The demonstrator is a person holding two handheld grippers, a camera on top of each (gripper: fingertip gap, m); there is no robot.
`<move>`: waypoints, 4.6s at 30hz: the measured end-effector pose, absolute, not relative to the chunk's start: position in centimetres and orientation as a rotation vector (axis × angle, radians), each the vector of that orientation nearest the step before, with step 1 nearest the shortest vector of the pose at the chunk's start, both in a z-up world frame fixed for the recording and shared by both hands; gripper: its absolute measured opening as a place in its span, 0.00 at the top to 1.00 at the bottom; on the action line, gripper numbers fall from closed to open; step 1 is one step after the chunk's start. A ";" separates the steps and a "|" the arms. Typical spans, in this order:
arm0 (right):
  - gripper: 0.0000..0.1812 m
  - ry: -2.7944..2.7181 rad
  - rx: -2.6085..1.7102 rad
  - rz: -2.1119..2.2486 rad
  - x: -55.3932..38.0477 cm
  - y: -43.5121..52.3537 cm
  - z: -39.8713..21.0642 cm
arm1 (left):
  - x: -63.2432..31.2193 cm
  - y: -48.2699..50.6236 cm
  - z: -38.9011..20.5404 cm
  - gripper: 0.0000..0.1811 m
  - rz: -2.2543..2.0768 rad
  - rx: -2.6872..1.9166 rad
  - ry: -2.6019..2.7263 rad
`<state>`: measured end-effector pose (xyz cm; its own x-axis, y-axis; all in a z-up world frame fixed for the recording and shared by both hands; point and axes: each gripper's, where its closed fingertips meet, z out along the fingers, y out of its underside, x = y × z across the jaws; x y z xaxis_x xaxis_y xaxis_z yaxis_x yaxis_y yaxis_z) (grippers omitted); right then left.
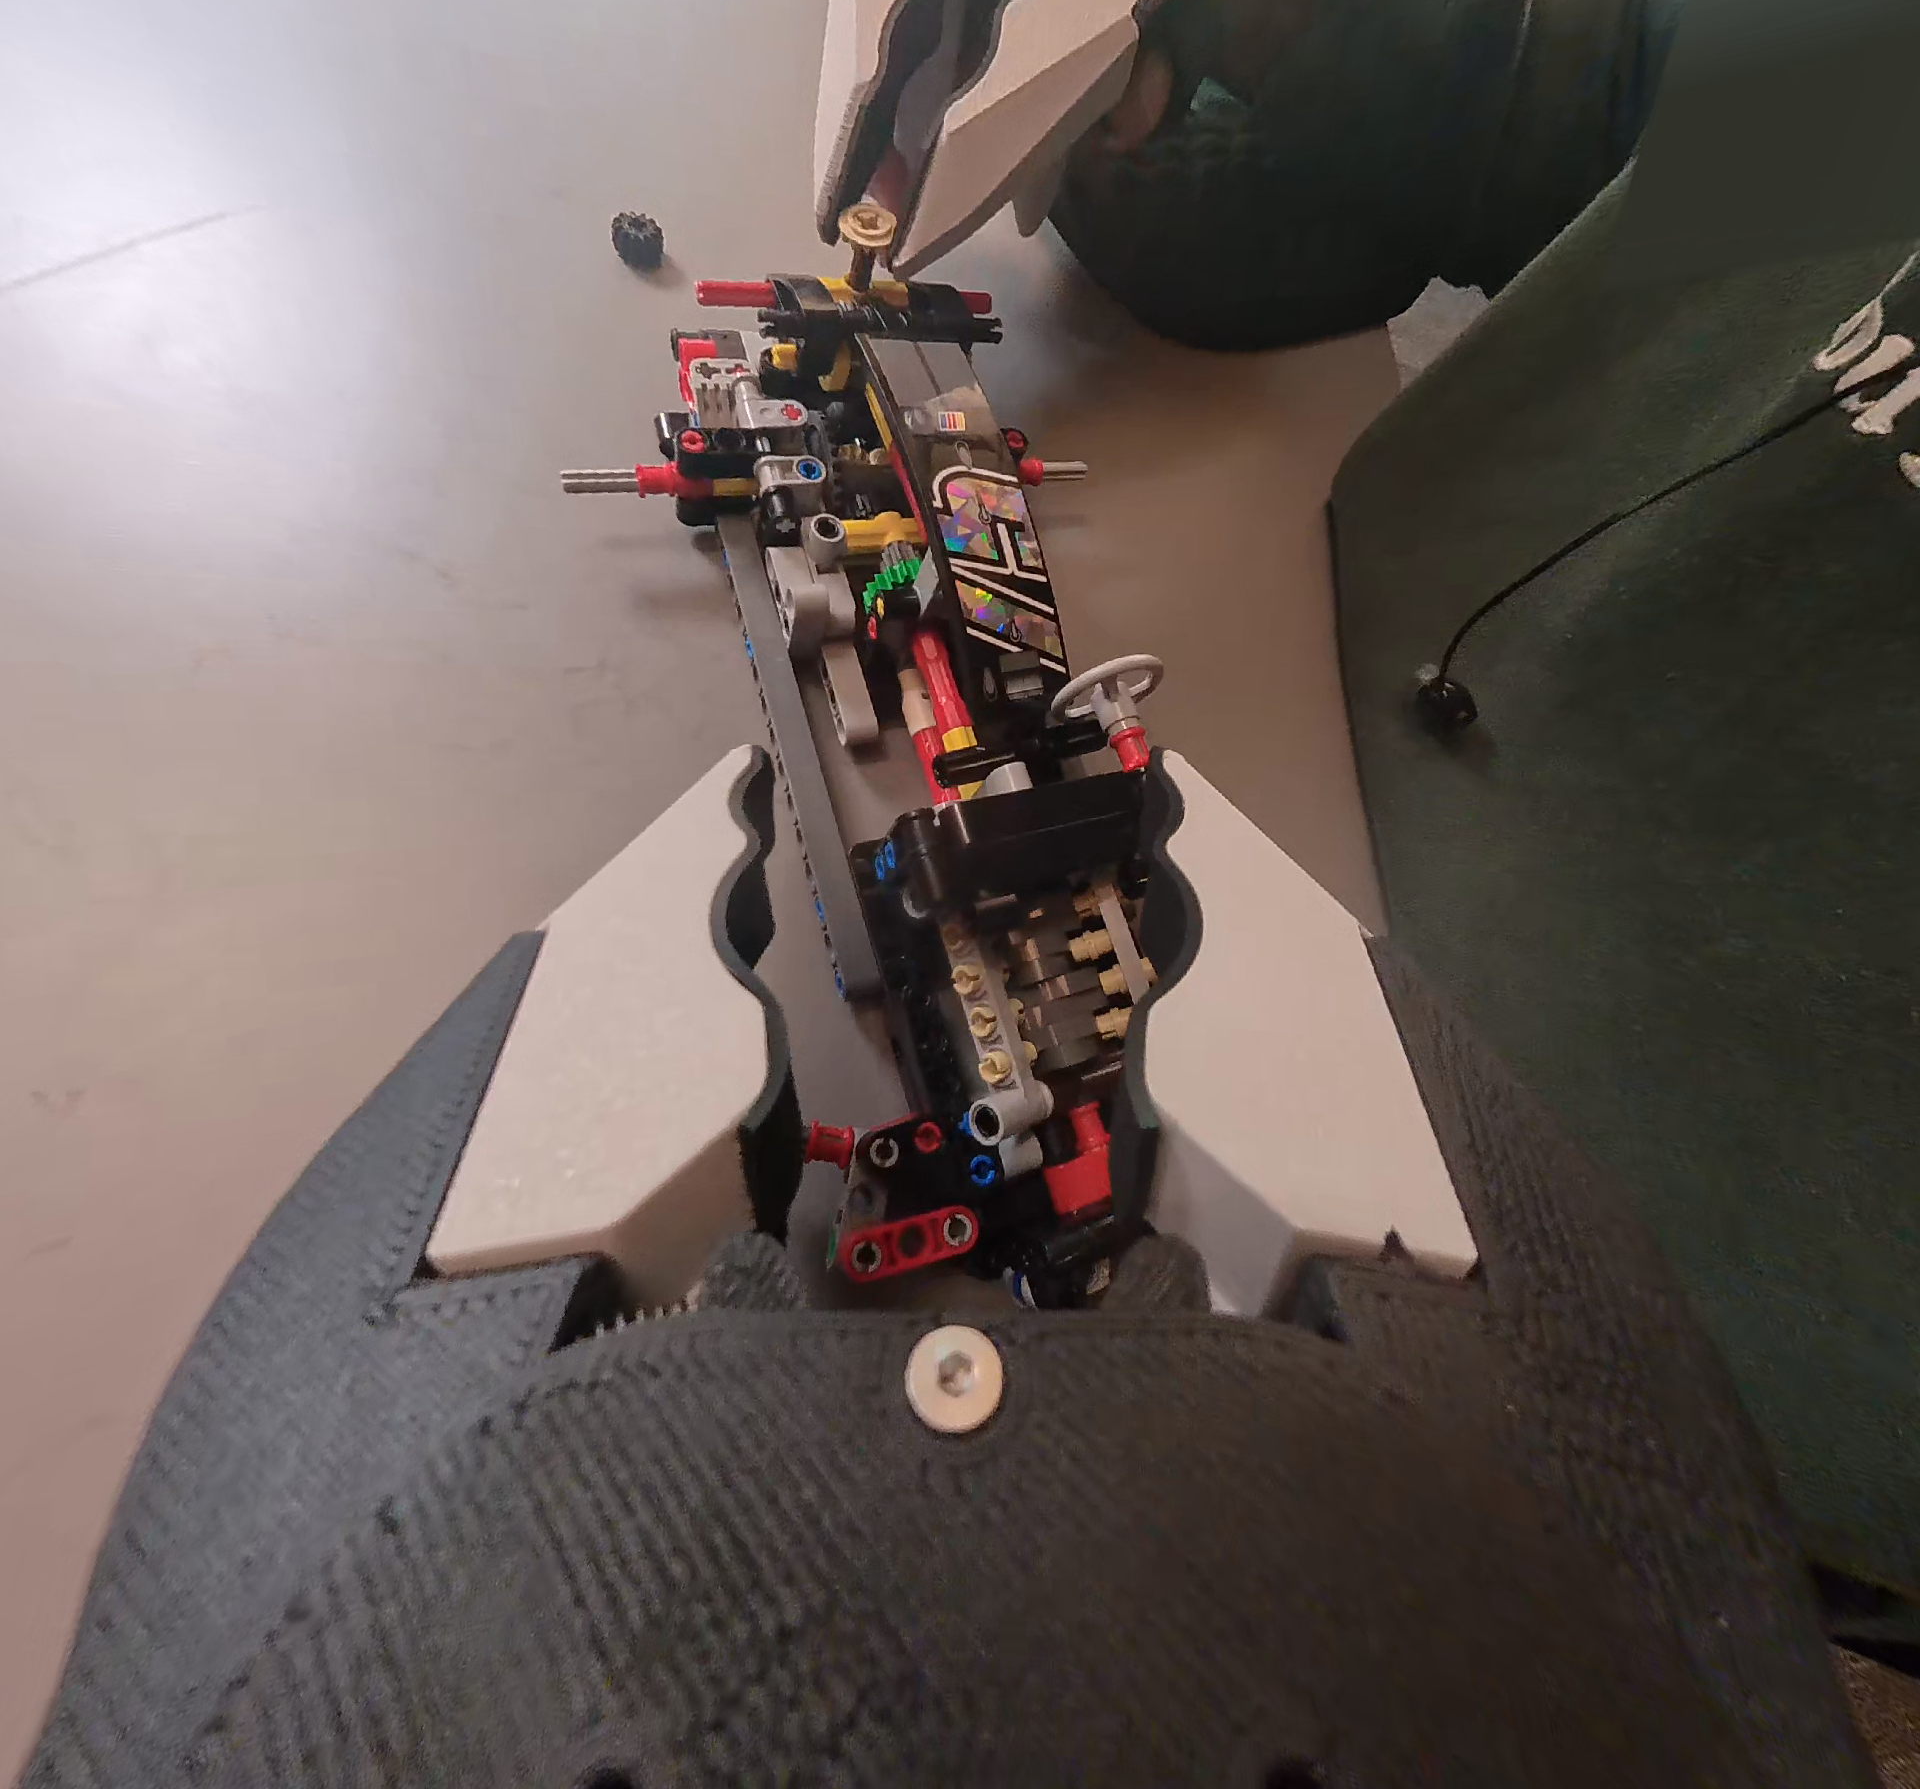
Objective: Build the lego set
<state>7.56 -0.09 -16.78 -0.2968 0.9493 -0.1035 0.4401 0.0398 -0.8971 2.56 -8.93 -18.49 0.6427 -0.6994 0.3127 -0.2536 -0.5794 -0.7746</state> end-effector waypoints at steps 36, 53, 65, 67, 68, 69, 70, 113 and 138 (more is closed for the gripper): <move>0.95 -1.811 -1.483 1.253 7.9 -0.4 -17.4 | 3.2 -9.2 -18.0 0.63 -0.843 -2.125 0.749; 0.91 -1.838 -1.301 1.118 8.2 -0.5 -15.9 | 3.1 -9.1 -17.3 0.64 -0.843 -2.104 0.739; 0.95 -1.869 -1.294 1.030 7.9 -0.3 -16.3 | 3.2 -9.2 -17.5 0.65 -0.843 -2.107 0.742; 0.96 -1.883 -1.276 1.016 7.9 -0.5 -16.3 | 3.1 -9.2 -17.5 0.65 -0.843 -2.107 0.739; 0.96 -1.890 -1.269 1.003 8.0 -0.5 -16.4 | 3.1 -9.1 -17.5 0.65 -0.841 -2.107 0.738; 0.97 -1.898 -1.263 0.989 8.0 -0.5 -16.5 | 3.1 -9.1 -17.5 0.65 -0.841 -2.107 0.738; 0.97 -1.903 -1.253 0.982 8.0 -0.5 -16.5 | 3.1 -9.1 -17.5 0.65 -0.841 -2.106 0.737; 0.88 -1.732 -1.886 0.497 11.5 20.3 -22.5 | 1.7 -7.9 -15.6 0.69 -0.771 -2.006 0.626; 0.95 -1.908 -1.556 0.869 8.3 0.0 -16.2 | 3.7 -7.4 -15.8 0.73 -0.701 -2.002 0.677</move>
<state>8.31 0.03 -16.19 -0.2010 0.9796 0.0005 0.6428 0.1323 -0.7545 3.75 -7.37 -15.80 0.6914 -0.6897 0.2150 -0.1904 -0.4611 -0.8667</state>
